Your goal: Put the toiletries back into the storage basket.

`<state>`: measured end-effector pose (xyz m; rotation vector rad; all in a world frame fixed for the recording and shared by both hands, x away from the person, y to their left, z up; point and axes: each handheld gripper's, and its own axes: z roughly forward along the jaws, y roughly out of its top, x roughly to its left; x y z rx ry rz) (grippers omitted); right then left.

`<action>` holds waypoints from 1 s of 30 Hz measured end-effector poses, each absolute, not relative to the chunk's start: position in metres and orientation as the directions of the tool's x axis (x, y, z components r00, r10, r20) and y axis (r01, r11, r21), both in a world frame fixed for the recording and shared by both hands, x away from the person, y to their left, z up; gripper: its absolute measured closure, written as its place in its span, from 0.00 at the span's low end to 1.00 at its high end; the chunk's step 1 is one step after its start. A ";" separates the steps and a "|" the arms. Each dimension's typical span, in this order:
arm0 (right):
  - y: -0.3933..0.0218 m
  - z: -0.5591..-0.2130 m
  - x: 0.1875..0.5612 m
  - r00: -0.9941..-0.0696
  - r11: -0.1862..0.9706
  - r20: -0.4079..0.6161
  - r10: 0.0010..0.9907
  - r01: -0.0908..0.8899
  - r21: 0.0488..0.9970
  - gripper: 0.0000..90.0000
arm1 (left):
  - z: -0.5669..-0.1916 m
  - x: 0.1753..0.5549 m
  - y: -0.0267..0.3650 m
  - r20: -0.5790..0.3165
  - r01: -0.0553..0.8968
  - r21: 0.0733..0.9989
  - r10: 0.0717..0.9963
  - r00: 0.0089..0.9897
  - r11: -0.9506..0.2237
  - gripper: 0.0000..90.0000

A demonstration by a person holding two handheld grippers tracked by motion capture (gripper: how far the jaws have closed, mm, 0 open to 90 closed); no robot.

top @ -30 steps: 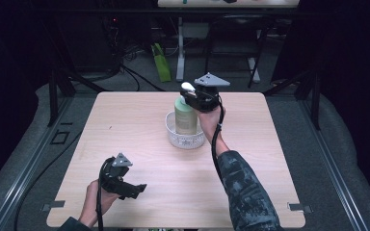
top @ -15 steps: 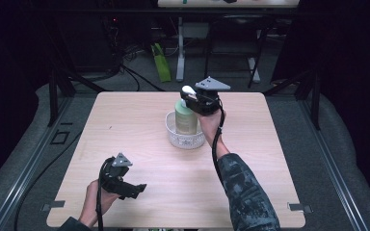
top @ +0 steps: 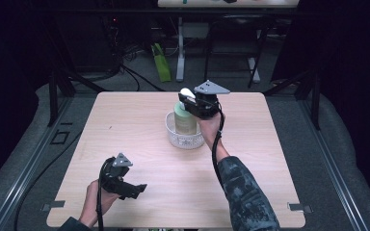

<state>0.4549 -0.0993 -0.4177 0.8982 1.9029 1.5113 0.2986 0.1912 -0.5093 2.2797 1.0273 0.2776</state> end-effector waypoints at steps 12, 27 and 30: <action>-0.101 -0.417 0.455 -0.631 0.148 -0.008 0.776 0.170 0.974 0.72 | -0.509 0.299 0.191 -0.061 0.604 0.612 0.732 0.679 -0.510 0.04; -0.102 -0.415 0.454 -0.633 0.157 -0.012 0.774 0.173 0.972 0.69 | -0.510 0.299 0.190 -0.059 0.603 0.612 0.730 0.681 -0.512 0.03; -0.102 -0.412 0.452 -0.634 0.161 -0.008 0.773 0.184 0.970 0.64 | -0.510 0.299 0.190 -0.059 0.603 0.609 0.729 0.682 -0.515 0.03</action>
